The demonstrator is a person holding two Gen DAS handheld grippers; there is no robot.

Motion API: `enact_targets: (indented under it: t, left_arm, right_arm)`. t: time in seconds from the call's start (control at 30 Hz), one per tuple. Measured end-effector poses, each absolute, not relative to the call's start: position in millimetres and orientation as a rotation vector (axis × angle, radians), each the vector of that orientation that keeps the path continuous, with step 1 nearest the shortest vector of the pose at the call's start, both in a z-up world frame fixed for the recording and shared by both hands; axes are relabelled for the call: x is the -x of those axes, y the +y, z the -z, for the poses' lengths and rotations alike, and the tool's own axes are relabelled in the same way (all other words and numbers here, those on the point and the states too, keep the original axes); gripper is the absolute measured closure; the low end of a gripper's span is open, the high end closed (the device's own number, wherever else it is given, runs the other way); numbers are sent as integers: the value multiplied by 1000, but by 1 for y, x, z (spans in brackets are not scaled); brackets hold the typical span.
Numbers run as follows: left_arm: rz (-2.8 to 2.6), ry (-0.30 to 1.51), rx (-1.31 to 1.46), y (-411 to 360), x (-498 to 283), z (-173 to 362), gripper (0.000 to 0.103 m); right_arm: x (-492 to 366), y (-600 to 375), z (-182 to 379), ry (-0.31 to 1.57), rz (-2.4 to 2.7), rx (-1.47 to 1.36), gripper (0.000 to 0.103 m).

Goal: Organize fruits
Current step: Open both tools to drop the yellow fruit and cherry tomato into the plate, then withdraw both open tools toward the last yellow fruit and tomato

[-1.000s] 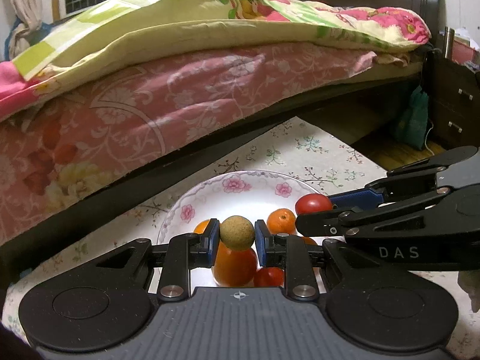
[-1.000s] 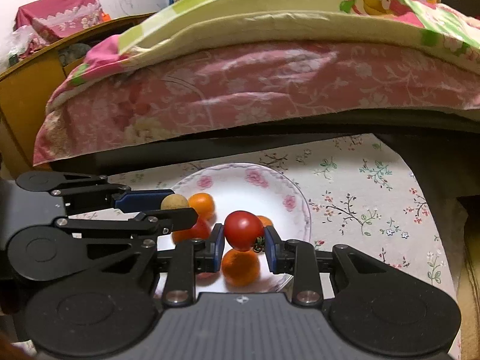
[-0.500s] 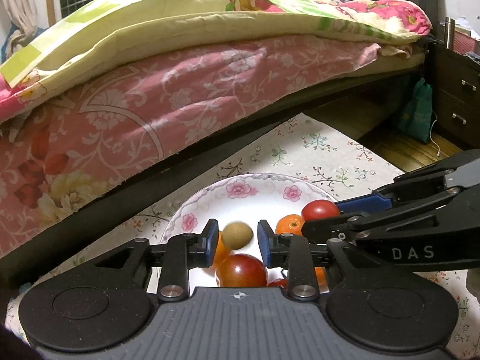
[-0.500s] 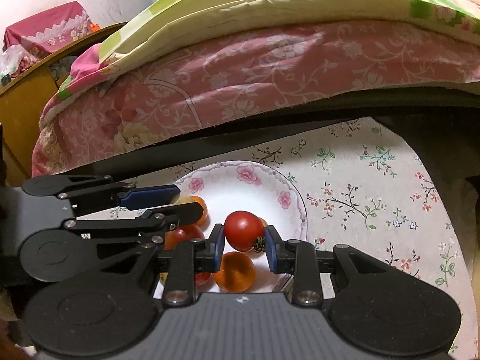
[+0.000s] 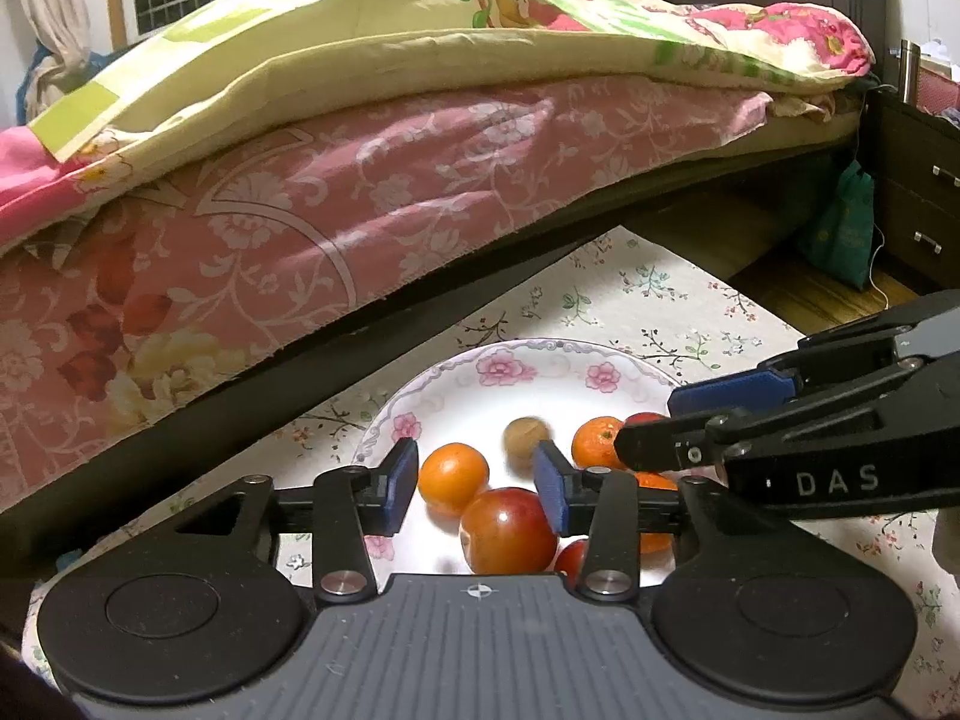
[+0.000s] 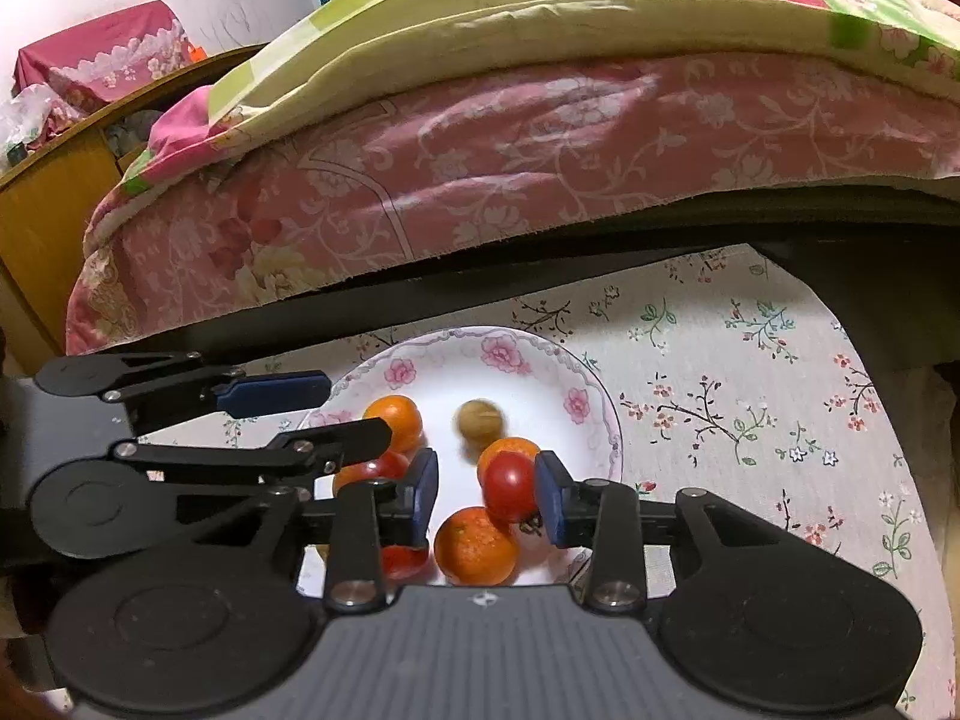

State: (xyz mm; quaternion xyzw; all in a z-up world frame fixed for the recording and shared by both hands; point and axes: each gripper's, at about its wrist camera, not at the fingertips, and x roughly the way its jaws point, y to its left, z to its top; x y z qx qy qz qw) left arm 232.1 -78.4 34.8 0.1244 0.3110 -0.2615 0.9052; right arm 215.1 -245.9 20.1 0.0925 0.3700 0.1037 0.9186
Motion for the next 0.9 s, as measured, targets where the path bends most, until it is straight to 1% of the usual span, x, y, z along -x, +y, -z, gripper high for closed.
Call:
enact_targets:
  t: [0.23, 0.53, 0.77, 0.9]
  left_arm:
    - [532, 639, -262, -73, -223, -40, 49]
    - [535, 652, -241, -58, -200, -47, 48]
    - [549, 673, -234, -46, -178, -48, 47]
    - [553, 693, -232, -40, -164, -43, 46]
  right_arm:
    - [-209, -248, -32, 724, -201, -201, 68]
    - [-189, -243, -40, 726, -210, -205, 68]
    - [-161, -232, -41, 753, -227, -171, 69]
    - [-144, -226, -34, 800, -235, -159, 69]
